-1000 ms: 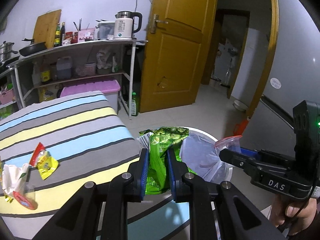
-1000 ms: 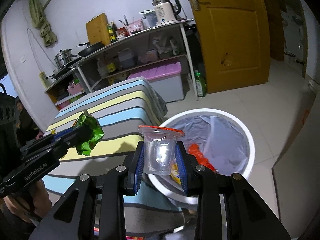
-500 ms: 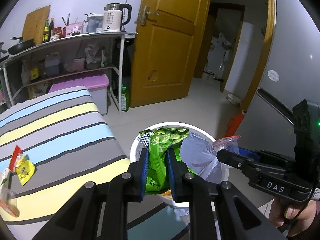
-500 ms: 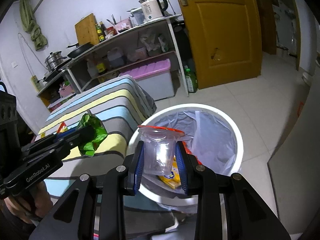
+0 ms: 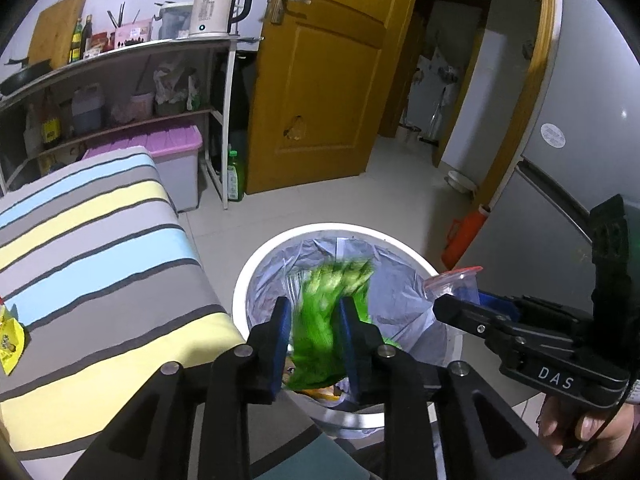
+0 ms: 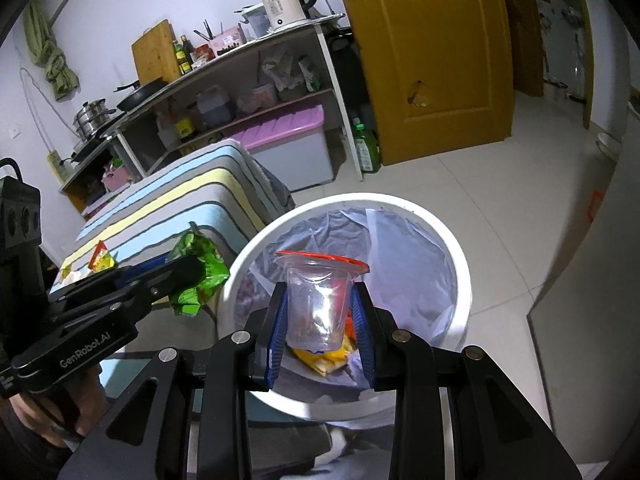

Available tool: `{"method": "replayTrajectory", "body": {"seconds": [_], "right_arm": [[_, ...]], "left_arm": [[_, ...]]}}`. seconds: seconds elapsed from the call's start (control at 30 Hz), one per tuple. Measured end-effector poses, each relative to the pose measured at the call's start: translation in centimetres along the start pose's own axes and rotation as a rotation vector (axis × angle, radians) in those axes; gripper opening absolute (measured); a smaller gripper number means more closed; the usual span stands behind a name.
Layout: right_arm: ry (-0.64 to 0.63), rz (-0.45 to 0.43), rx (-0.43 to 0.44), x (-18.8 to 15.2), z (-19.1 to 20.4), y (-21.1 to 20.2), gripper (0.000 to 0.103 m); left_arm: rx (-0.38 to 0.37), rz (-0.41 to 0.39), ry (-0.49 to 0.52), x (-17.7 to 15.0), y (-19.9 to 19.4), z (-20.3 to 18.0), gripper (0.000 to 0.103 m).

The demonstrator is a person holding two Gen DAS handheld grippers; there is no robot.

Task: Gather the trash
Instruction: 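Lower the green bag and clear cup into the bin and open both grippers, then move both grippers back over the table toward the red round container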

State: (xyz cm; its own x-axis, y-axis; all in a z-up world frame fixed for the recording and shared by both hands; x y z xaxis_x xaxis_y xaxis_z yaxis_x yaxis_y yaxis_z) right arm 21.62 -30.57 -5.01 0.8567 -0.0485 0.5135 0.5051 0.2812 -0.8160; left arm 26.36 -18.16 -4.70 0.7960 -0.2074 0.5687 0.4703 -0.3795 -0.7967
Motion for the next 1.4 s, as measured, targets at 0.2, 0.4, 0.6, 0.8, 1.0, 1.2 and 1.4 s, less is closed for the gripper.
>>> {"method": "replayTrajectory", "body": {"seconds": [0.2,0.4,0.6,0.8,1.0,1.2,1.4], "right_arm": [[0.002,0.0,0.0,0.0,-0.1,0.0,0.039],[-0.019,-0.02,-0.004,0.1,0.6,-0.8,0.039],[-0.054,-0.05,0.004,0.1,2.1,-2.2,0.039],[-0.097,-0.076,0.016,0.0,4.2,-3.6,0.039],[-0.143,-0.096,0.029,-0.2,6.6,-4.8,0.039],[-0.196,-0.11,0.051,-0.7,9.3,-5.6,0.039],[-0.235,-0.114,0.075,-1.6,11.7,-5.9,0.039]], "left_arm": [[-0.009,-0.005,-0.012,0.0,-0.3,0.5,0.032],[-0.008,-0.033,-0.019,-0.2,-1.6,0.7,0.032],[0.0,-0.074,-0.029,-0.9,-3.8,1.1,0.032],[0.021,-0.115,-0.043,-1.7,-6.5,1.8,0.032],[0.049,-0.158,-0.072,-2.7,-9.4,3.3,0.032],[0.083,-0.191,-0.095,-4.1,-12.0,4.5,0.032],[0.12,-0.216,-0.125,-5.8,-14.3,6.0,0.032]]}}
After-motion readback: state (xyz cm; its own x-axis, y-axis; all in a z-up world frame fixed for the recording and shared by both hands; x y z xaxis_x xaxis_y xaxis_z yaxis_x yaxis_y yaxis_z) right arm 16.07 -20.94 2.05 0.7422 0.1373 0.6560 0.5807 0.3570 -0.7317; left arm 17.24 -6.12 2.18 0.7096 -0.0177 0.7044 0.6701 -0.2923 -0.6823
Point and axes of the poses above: each gripper's, at about its wrist camera, not at the fingertips, and y roughly the way its jaws point, z to its left, x to its top, the point moved 4 cm from there along y, roughly the way its jaws point, and after that the axes turned 12 degrees about z, right-handed, at the moved point
